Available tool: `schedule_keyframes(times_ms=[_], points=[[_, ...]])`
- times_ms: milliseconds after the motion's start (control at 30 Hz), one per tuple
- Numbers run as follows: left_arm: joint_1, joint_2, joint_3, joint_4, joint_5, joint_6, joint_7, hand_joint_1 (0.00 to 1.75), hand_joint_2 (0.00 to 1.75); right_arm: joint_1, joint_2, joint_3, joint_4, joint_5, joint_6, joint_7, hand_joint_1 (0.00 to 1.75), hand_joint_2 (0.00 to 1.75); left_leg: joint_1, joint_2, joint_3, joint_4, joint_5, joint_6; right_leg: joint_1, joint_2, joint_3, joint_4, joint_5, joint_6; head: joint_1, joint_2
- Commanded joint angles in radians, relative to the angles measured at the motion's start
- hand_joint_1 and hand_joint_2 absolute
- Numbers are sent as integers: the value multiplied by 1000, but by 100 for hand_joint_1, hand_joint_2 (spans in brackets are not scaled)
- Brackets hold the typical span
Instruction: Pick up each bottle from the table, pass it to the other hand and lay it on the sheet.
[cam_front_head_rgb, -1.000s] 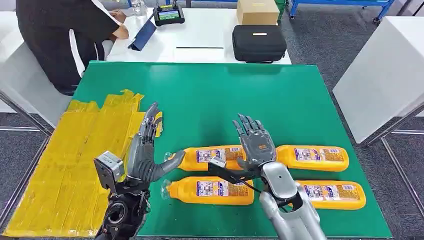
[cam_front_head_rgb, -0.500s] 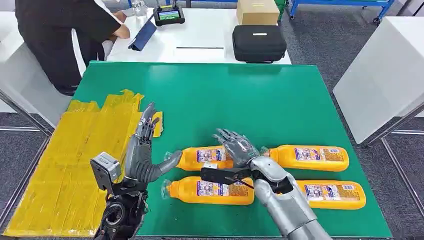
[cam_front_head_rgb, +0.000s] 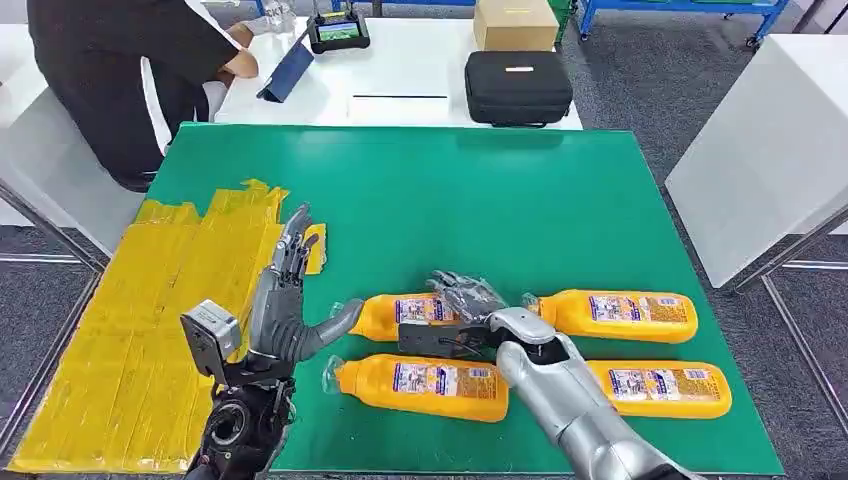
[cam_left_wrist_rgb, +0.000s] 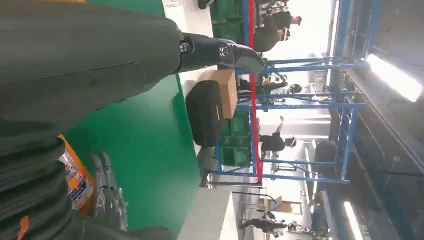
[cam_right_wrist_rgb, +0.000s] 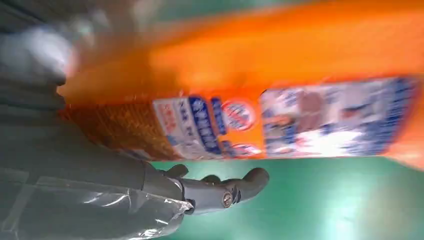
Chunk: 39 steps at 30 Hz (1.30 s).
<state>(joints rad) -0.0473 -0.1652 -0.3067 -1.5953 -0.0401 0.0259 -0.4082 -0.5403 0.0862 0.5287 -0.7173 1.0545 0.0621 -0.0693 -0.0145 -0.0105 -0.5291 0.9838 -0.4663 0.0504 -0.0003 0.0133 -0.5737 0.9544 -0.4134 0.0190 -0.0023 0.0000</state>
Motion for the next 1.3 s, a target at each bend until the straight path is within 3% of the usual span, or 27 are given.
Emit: schedule_keyframes(times_ms=[33,233,400,500,600,700,733,767,900,1033,1300], points=[[-13,4,20,49,8,6,1,0,175,-45,20,26,206,63,-71,107,168,175,1,0,4,-2,0,-4,0,-2,5,-2,-1,0,0,0],[13,1,15,36,2,12,1,0,175,-4,10,2,147,107,-174,160,175,175,0,0,4,-2,0,-2,0,-2,5,-2,0,0,0,0],[17,0,12,33,-1,12,0,0,175,-2,10,1,145,107,-174,160,175,175,0,-1,4,-1,0,-2,0,-2,4,-1,-1,0,0,0],[24,-2,9,24,-8,11,1,0,175,29,10,-40,80,118,-255,170,175,175,0,-2,5,-1,0,-4,1,-3,5,-1,-1,0,0,0],[40,-1,-5,24,-18,11,1,0,175,128,18,-155,-128,55,-401,119,175,175,0,-2,4,-1,-1,-3,1,-3,4,-1,-1,0,0,0],[43,0,-24,33,-23,15,-4,0,175,270,34,-277,-405,-92,-584,-14,175,175,0,-4,1,0,0,-2,0,-5,2,0,-1,0,0,0],[36,1,-33,43,-19,12,-6,0,175,309,42,-305,-483,-249,-588,-121,175,175,0,-4,1,1,-2,-4,0,-5,2,1,-2,0,0,0],[27,5,-43,55,-19,13,-3,0,175,345,54,-339,-554,-479,-511,-225,175,175,0,-2,-1,0,-1,-3,0,-3,0,1,-2,0,0,0],[6,26,-73,63,-15,18,5,0,175,415,93,-419,-624,-865,-440,-397,175,175,0,-6,-1,0,-1,-4,0,-7,1,0,-3,0,0,0],[-18,40,-89,61,-5,20,14,0,175,411,100,-415,-600,-999,-418,-450,175,175,-1,-4,-4,0,0,-2,0,-4,-3,0,-1,0,0,0],[-52,41,-103,108,5,13,17,0,175,382,77,-351,-542,-1040,-333,-457,175,175,0,-1,-3,-1,0,-3,0,-3,-3,0,0,0,0,0]])
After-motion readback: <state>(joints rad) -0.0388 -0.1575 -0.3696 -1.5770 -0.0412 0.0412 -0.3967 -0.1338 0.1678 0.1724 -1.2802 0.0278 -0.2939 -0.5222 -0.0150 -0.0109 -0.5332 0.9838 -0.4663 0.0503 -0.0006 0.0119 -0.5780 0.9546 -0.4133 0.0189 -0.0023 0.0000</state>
